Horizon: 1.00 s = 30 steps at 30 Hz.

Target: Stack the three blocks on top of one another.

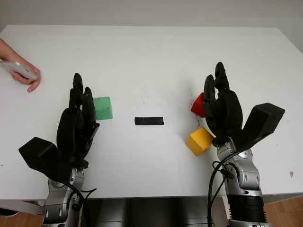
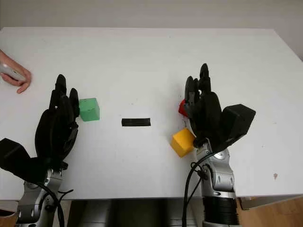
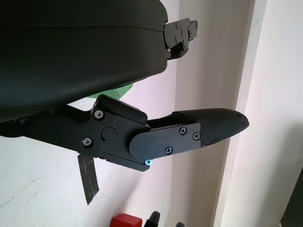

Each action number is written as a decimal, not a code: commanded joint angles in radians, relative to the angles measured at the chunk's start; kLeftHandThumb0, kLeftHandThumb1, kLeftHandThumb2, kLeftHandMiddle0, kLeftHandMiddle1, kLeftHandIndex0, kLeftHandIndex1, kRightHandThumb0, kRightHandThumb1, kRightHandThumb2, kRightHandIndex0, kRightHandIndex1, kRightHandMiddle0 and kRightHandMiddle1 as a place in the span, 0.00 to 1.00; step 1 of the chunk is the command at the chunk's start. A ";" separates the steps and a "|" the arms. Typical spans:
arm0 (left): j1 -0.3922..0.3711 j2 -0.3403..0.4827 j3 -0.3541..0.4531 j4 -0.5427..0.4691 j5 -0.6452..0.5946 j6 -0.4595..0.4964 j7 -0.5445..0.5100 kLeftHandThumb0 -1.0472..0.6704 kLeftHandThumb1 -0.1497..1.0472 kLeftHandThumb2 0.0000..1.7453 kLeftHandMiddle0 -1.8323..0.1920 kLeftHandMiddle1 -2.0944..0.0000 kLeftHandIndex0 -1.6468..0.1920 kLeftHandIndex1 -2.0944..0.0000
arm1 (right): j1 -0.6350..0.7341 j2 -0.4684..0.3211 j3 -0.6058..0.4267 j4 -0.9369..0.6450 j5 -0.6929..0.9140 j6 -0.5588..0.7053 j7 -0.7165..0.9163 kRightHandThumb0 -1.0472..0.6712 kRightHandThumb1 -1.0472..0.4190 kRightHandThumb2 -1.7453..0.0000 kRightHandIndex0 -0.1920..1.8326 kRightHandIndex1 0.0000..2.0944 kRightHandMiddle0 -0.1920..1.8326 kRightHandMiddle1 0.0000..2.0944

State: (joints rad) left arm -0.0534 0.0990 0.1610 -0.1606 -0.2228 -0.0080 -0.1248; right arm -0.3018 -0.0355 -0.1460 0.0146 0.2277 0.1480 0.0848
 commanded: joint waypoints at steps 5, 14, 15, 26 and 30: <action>0.009 0.004 -0.006 -0.014 0.004 0.000 -0.006 0.15 1.00 0.34 1.00 0.98 1.00 0.98 | -0.004 -0.012 0.001 -0.016 0.000 0.005 0.005 0.25 0.00 0.67 0.00 0.02 0.00 0.02; 0.010 0.000 -0.012 -0.011 0.010 -0.011 -0.006 0.15 1.00 0.35 1.00 0.99 1.00 1.00 | -0.149 -0.174 -0.047 0.018 0.025 -0.023 0.143 0.25 0.00 0.77 0.05 0.04 0.06 0.05; 0.013 0.002 -0.012 -0.014 0.009 -0.010 -0.007 0.15 1.00 0.35 1.00 0.99 1.00 1.00 | -0.184 -0.223 -0.049 0.030 0.003 -0.037 0.167 0.25 0.01 0.81 0.07 0.05 0.08 0.06; 0.036 0.024 -0.004 -0.071 0.024 0.037 0.002 0.14 1.00 0.35 1.00 0.99 1.00 1.00 | -0.513 -0.588 0.020 0.353 -0.227 -0.249 0.368 0.35 0.26 0.97 0.32 0.12 0.23 0.31; 0.034 0.035 0.000 -0.092 0.023 0.060 0.005 0.15 1.00 0.35 1.00 0.99 1.00 0.99 | -0.591 -0.666 0.091 0.489 -0.345 -0.434 0.403 0.35 0.31 0.97 0.39 0.07 0.40 0.14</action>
State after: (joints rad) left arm -0.0261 0.1287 0.1562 -0.2298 -0.2044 0.0477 -0.1214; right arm -0.8603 -0.6722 -0.0721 0.4764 -0.0975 -0.2443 0.4841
